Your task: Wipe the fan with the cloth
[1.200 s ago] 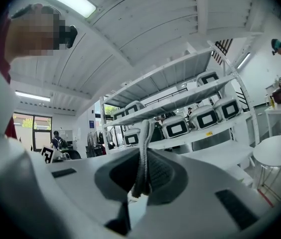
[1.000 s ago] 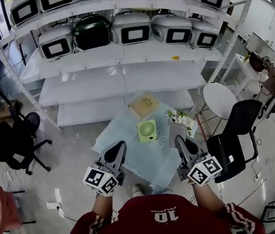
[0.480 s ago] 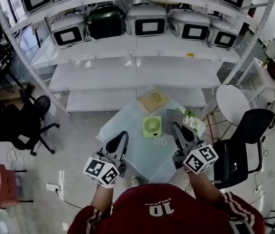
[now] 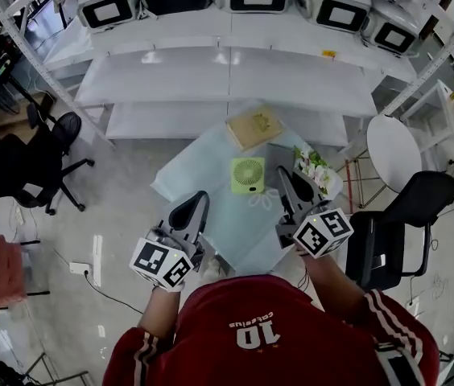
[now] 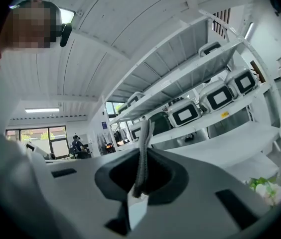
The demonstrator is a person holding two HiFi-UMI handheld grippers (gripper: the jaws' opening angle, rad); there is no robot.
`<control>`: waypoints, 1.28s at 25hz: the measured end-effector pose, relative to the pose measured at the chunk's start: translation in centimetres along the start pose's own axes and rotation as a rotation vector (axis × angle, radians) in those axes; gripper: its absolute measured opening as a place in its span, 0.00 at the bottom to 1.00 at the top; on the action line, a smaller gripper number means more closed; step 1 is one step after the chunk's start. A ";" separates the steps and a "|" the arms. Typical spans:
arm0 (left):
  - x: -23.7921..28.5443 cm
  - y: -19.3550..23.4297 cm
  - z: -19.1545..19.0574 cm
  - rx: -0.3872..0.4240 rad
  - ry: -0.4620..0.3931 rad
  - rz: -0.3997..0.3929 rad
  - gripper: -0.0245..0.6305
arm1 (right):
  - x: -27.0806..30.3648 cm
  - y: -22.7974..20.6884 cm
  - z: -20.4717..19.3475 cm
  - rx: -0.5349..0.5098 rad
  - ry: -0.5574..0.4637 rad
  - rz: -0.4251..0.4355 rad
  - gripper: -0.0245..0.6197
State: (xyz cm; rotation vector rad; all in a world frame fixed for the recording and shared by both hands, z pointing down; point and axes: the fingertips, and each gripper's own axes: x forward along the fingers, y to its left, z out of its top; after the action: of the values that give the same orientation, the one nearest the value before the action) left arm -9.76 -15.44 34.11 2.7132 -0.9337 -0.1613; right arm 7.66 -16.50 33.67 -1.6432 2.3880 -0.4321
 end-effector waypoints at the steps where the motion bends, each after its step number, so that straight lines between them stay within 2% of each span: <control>1: 0.2 0.1 -0.2 0.002 0.003 0.005 0.04 | 0.3 -0.5 -0.5 0.000 0.004 -0.004 0.07; 10: 1.1 1.1 -2.9 -0.028 0.044 0.035 0.04 | 1.3 -4.2 -7.0 0.011 0.093 -0.060 0.07; 20: 1.7 2.2 -4.1 -0.050 0.040 0.073 0.04 | 2.7 -6.3 -13.5 -0.043 0.181 -0.099 0.05; 28: 1.5 2.5 -4.9 -0.083 0.037 0.115 0.04 | 4.0 -7.8 -16.3 -0.016 0.198 -0.109 0.05; 32: 1.8 2.5 -5.4 -0.069 0.025 0.142 0.04 | 5.0 -8.4 -17.8 0.007 0.210 -0.095 0.05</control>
State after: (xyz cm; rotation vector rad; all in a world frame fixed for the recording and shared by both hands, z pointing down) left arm -8.80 -17.33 40.00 2.5693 -1.0889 -0.1282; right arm 7.27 -21.80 53.21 -1.7951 2.4563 -0.6596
